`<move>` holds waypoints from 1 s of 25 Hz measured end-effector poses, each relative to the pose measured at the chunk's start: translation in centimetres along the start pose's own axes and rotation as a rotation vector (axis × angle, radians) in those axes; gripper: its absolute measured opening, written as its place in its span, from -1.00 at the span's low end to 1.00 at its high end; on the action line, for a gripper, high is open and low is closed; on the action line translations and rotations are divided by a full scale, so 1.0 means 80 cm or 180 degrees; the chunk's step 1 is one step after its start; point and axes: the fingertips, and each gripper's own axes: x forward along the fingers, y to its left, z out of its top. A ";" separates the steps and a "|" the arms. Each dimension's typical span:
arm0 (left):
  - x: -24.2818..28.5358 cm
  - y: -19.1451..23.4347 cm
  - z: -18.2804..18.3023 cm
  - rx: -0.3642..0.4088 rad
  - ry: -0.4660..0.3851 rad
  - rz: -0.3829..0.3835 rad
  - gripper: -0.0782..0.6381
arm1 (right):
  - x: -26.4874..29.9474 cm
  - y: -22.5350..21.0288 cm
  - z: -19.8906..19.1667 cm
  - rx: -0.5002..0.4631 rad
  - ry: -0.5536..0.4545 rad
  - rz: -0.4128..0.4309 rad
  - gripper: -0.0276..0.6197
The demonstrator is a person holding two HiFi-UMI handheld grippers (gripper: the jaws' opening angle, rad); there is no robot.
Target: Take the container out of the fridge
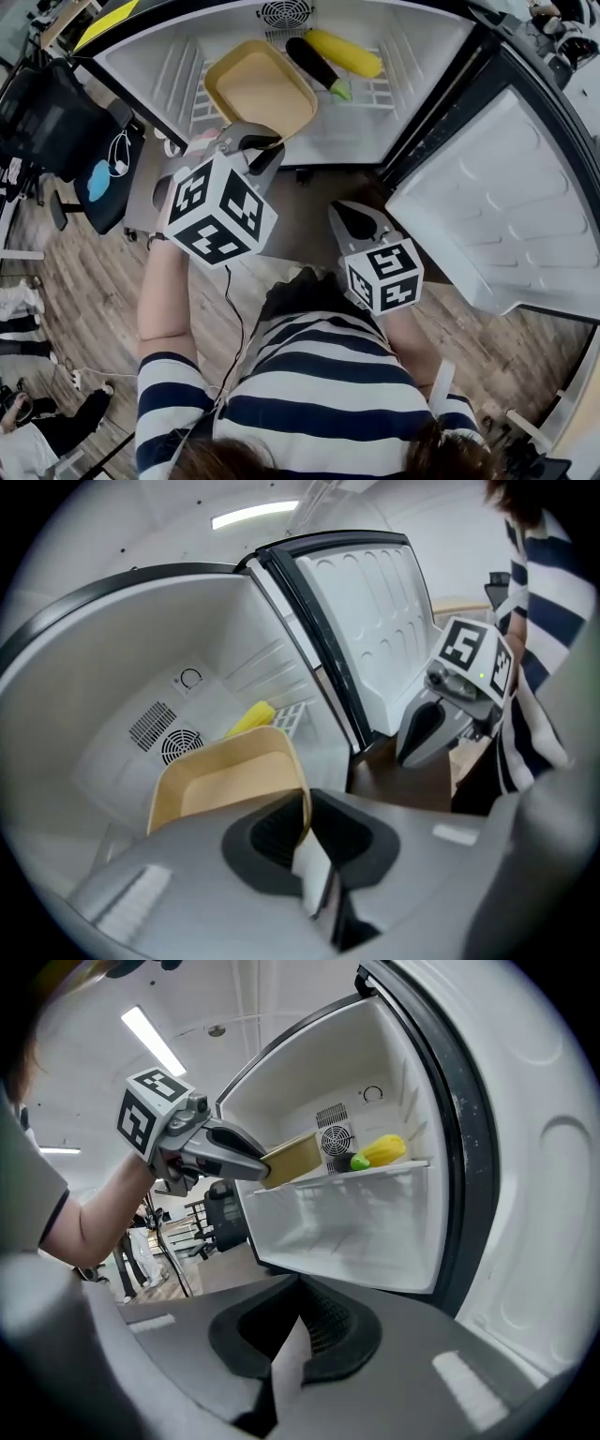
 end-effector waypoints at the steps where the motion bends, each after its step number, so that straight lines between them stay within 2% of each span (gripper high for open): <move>1: -0.002 -0.005 0.000 -0.0016 0.0009 0.0002 -0.78 | -0.003 -0.001 0.000 -0.0009 -0.0005 0.0007 -0.93; 8: -0.013 -0.042 -0.008 -0.0134 0.0108 0.0011 -0.78 | -0.019 -0.010 0.002 -0.0072 -0.0060 0.0067 -0.93; 25: -0.033 -0.143 -0.054 -0.0397 0.0331 -0.0293 -0.78 | -0.032 -0.017 -0.001 -0.0120 -0.0072 0.0175 -0.93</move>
